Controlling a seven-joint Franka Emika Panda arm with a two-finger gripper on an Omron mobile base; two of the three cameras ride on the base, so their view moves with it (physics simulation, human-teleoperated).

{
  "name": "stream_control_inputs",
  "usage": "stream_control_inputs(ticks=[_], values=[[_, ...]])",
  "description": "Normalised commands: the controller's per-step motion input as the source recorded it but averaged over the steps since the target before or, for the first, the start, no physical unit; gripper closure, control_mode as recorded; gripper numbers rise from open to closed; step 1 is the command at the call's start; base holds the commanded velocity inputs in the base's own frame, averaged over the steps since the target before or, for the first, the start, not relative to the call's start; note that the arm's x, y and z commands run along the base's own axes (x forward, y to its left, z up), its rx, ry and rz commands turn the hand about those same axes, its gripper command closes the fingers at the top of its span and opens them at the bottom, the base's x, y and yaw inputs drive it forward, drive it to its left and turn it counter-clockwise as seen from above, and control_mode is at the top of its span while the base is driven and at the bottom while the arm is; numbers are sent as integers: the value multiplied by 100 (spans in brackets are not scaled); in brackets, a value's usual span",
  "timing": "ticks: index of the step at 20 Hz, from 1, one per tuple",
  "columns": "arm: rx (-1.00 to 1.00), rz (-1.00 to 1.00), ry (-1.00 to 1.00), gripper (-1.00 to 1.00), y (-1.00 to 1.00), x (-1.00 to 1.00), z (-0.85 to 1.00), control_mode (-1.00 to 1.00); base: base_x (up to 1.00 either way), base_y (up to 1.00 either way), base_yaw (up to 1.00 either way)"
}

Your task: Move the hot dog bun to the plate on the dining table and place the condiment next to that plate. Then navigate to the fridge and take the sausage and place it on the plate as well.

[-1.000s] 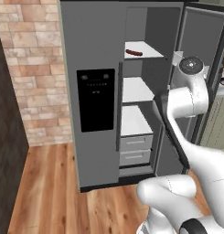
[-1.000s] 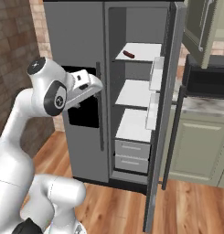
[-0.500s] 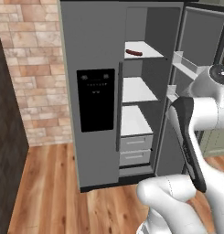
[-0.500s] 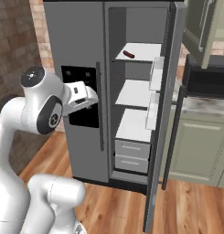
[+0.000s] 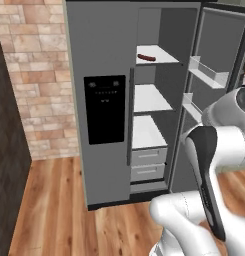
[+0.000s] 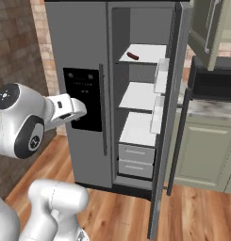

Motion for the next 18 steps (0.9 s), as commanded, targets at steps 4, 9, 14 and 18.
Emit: stream_control_inputs(ticks=[4,9,14,18], values=[[0,0,1,-100,1,18,0,100,14,0,0],[0,0,0,-100,0,0,0,100,78,0,0],[0,0,0,-100,0,0,0,100,80,-2,-1],[0,0,0,-100,0,0,0,100,75,-9,-8]])
